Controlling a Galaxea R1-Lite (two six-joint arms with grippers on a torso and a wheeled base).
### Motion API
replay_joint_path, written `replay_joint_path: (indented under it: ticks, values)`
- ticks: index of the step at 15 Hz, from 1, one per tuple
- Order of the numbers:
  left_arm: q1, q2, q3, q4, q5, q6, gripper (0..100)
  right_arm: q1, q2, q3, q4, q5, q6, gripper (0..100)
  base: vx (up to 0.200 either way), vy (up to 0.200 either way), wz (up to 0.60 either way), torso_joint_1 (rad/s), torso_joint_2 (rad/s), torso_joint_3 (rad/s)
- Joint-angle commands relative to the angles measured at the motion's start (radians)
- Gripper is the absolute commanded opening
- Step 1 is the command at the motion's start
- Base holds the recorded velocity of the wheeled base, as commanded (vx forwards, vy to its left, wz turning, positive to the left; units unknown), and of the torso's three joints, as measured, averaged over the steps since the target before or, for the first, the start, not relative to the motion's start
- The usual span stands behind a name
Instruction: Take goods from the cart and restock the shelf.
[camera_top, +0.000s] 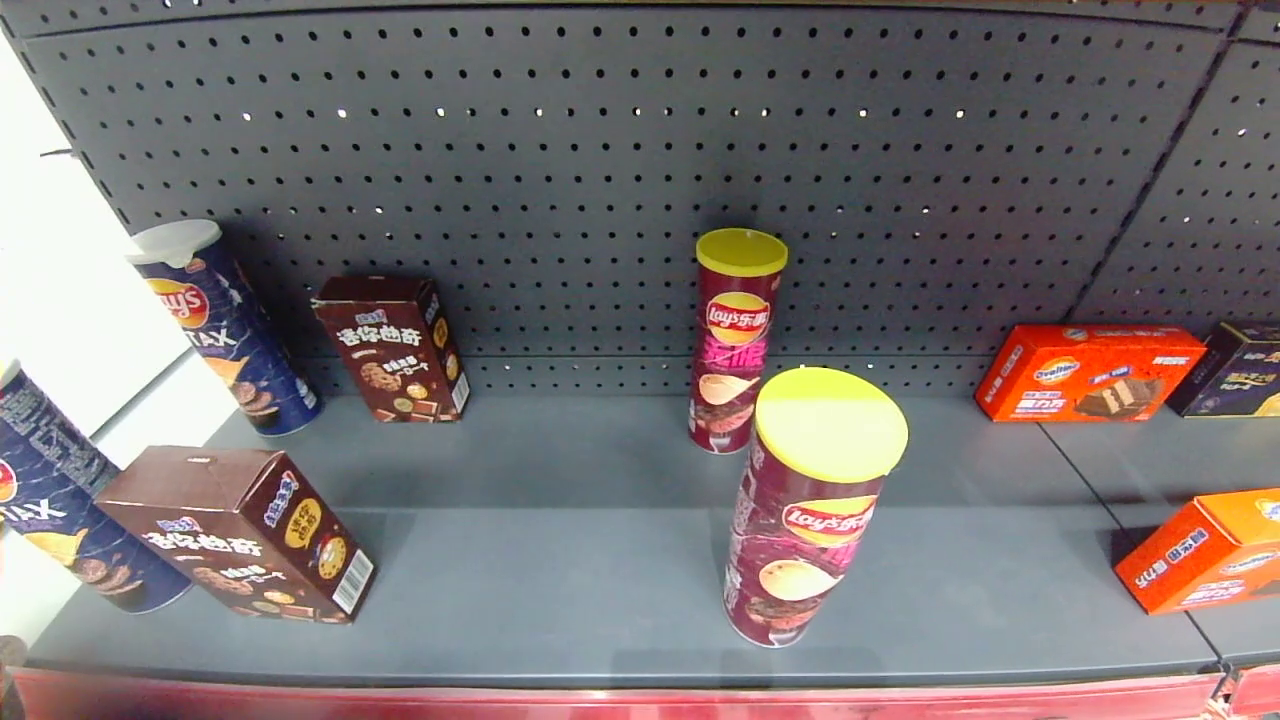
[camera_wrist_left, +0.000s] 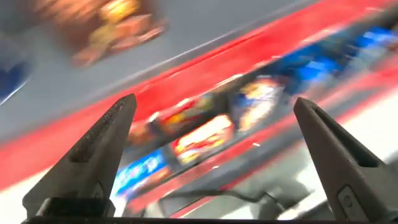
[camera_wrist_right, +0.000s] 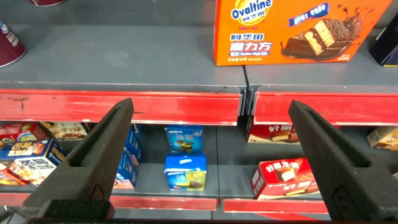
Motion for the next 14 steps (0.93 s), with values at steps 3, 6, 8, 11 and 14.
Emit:
replay_joint_path:
  ticks: [3, 6, 8, 11, 14]
  values:
    - [0.281, -0.224, 0.002, 0.081, -0.066, 0.016, 100, 0.000, 0.000, 0.000, 0.000, 0.000, 0.000, 100, 0.000, 0.000, 0.00, 0.000, 0.00, 0.000]
    - [0.427, -0.285, 0.002, 0.079, -0.063, 0.005, 100, 0.000, 0.000, 0.000, 0.000, 0.000, 0.000, 100, 0.000, 0.000, 0.00, 0.000, 0.00, 0.000]
    - [0.410, -0.296, 0.002, 0.084, -0.065, -0.015, 100, 0.000, 0.000, 0.000, 0.000, 0.000, 0.000, 100, 0.000, 0.000, 0.00, 0.000, 0.00, 0.000]
    - [0.404, -0.320, 0.002, 0.085, -0.074, -0.056, 100, 0.000, 0.000, 0.000, 0.000, 0.000, 0.000, 100, 0.000, 0.000, 0.00, 0.000, 0.00, 0.000]
    - [0.405, -0.320, 0.002, 0.082, 0.060, -0.076, 100, 0.000, 0.000, 0.000, 0.000, 0.000, 0.000, 100, 0.000, 0.000, 0.00, 0.000, 0.00, 0.000]
